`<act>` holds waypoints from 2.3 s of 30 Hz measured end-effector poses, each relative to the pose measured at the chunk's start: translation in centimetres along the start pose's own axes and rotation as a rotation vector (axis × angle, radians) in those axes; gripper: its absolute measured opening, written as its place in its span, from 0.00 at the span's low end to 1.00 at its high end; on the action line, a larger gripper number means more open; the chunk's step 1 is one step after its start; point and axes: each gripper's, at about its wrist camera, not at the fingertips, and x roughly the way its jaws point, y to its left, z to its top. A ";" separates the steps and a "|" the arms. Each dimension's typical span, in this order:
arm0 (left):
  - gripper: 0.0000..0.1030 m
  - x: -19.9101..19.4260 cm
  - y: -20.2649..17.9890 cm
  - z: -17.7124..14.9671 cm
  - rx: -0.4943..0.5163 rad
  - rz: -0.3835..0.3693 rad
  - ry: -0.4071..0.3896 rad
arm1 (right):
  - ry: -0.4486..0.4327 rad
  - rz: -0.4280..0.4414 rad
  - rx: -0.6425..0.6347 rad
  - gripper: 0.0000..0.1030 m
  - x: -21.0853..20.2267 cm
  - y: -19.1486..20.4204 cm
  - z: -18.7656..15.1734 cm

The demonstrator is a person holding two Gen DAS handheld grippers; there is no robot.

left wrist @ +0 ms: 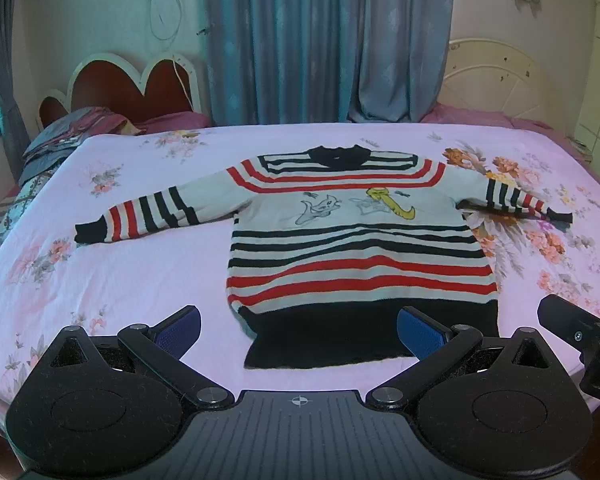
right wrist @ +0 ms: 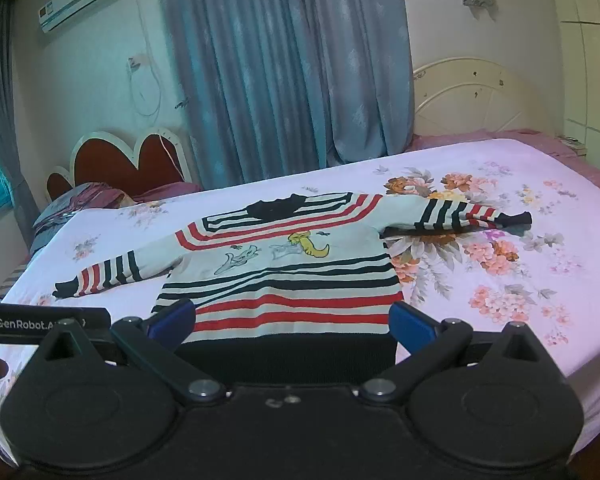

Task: Fold small clothes

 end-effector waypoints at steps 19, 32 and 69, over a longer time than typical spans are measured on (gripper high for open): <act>1.00 0.3 -1.7 -0.1 0.020 0.002 0.014 | 0.006 0.002 0.003 0.99 0.2 -0.6 -0.1; 1.00 0.4 -1.7 -0.1 0.021 0.003 0.014 | 0.007 0.000 0.003 0.99 0.2 -0.8 0.0; 1.00 0.9 -1.9 -0.2 0.022 0.002 0.022 | 0.019 -0.007 0.013 0.99 0.9 -1.2 -0.1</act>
